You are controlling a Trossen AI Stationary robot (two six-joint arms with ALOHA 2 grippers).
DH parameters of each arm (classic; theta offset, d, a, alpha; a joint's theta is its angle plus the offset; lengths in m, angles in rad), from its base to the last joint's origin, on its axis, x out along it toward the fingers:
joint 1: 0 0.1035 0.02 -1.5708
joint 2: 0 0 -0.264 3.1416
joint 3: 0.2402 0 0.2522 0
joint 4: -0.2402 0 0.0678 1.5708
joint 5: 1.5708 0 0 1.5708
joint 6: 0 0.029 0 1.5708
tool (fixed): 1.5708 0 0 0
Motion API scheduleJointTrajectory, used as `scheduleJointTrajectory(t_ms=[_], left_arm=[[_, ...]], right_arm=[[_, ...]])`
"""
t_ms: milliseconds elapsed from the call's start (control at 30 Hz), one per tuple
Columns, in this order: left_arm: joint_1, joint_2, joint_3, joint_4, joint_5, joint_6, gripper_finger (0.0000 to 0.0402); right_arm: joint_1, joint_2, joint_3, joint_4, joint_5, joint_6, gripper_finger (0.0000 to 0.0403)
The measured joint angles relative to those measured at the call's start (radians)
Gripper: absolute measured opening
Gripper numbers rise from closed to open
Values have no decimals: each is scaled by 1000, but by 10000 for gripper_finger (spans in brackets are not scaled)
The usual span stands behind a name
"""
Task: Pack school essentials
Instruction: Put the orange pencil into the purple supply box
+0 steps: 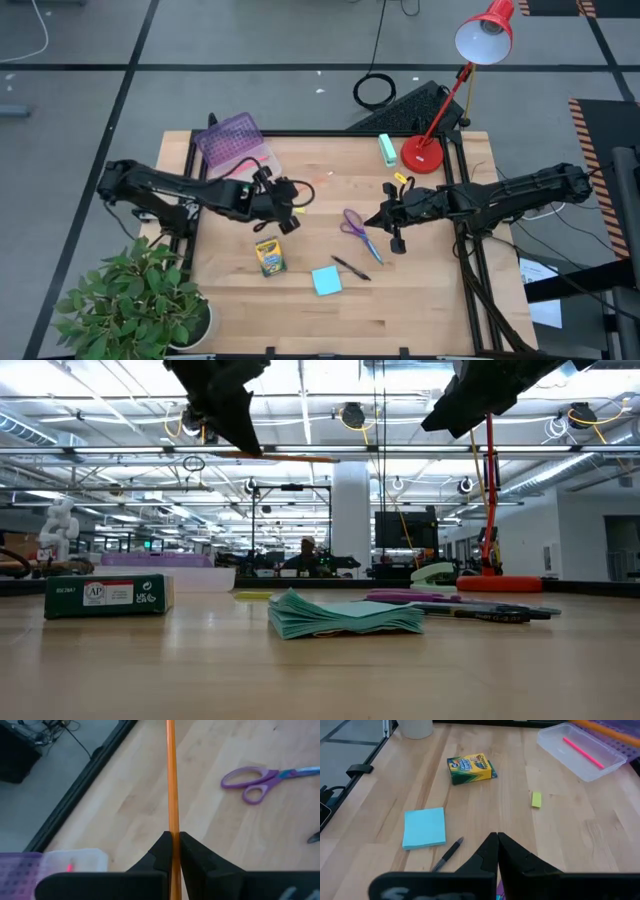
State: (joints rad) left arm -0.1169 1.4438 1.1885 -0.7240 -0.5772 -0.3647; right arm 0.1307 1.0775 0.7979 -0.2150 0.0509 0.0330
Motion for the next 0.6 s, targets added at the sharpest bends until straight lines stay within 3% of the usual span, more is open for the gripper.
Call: scheduleJointTrajectory(t_ms=[600], left_arm=[[40, -185, 0, -181, 0, 47, 26]], right_arm=[[0, 0, 0, 0, 0, 7, 0]])
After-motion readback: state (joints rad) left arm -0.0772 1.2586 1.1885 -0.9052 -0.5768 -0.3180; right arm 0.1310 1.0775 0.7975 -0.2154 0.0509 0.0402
